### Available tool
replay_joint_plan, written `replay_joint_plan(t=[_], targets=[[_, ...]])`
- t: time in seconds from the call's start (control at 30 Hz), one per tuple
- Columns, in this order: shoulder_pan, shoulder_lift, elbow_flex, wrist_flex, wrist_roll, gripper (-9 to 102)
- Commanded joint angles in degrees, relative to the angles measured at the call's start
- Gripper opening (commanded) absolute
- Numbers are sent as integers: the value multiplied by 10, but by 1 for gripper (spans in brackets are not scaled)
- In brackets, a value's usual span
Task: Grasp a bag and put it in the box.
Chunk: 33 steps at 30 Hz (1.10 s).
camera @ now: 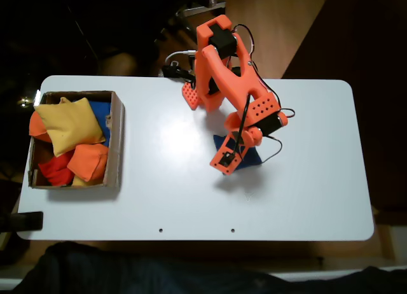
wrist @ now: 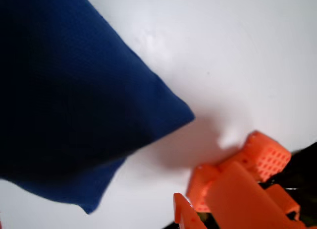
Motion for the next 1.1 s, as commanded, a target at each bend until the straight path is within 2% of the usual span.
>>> replay_joint_plan(t=[0.0, 0.17, 0.83, 1.07], targets=[[5, 25, 2, 9, -18, 68], [6, 30, 7, 11, -47, 68], [11, 35, 13, 2, -54, 71], [29, 33, 23, -9, -43, 83]])
